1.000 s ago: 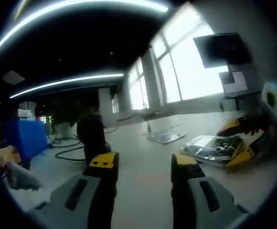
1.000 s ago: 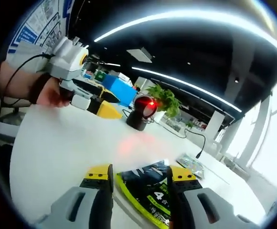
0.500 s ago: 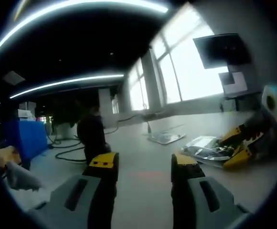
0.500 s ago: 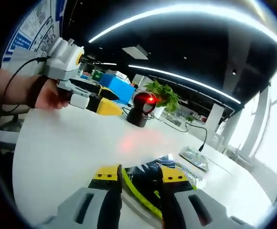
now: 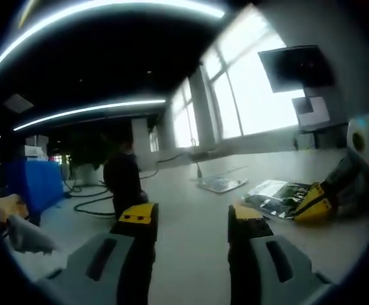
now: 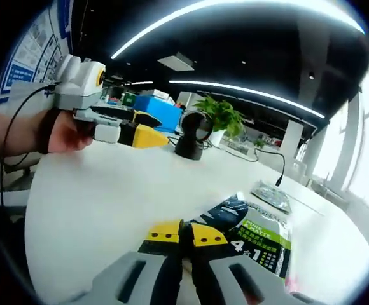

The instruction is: Clip sheet goods on table flip sheet goods clip sheet goods scan sheet goods put sheet goods back to table

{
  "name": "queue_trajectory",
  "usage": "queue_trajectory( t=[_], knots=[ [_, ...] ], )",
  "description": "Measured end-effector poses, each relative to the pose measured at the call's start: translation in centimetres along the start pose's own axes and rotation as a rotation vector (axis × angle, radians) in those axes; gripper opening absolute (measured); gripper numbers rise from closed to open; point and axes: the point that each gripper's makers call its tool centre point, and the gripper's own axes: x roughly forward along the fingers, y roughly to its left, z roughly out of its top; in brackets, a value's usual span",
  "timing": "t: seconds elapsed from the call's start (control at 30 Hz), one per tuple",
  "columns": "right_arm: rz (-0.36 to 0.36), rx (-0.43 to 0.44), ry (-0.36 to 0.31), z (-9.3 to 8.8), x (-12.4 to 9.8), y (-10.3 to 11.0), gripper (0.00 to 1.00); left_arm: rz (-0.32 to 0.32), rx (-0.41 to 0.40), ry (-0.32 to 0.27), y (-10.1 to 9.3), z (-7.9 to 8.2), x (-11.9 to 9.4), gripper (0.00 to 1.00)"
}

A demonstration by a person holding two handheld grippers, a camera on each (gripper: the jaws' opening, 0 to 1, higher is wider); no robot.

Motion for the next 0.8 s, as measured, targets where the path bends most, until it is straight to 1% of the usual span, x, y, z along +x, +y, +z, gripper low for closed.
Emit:
queue_trajectory(
  t=[0.2,0.27,0.33,0.4,0.53,0.6,0.67,0.8],
  knots=[
    [0.004,-0.003,0.013,-0.1,0.0,0.0,0.00,0.000,0.000,-0.002,-0.1,0.1,0.0,0.36],
    [0.003,0.012,0.009,0.1,0.0,-0.2,0.00,0.001,-0.001,-0.003,-0.1,0.1,-0.1,0.36],
    [-0.006,0.026,-0.012,0.6,-0.2,-0.4,0.00,0.001,0.000,-0.002,-0.1,0.1,-0.1,0.36],
    [-0.021,0.022,-0.035,1.1,-0.5,-0.7,0.00,0.001,0.000,-0.002,-0.1,0.1,-0.1,0.36],
    [-0.027,0.034,-0.053,1.6,-0.9,-1.2,0.00,0.003,0.000,-0.003,0.0,0.1,-0.1,0.36],
    [-0.044,0.044,-0.076,2.2,-1.2,-1.7,0.00,0.002,0.000,-0.004,0.0,0.1,-0.1,0.36],
    [-0.077,0.048,-0.092,2.6,-1.4,-2.5,0.00,0.003,0.000,-0.004,0.0,0.1,-0.1,0.36],
    [-0.097,0.087,-0.122,3.4,-1.9,-3.4,0.00,0.003,0.001,-0.006,0.0,0.2,-0.1,0.36]
  ],
)
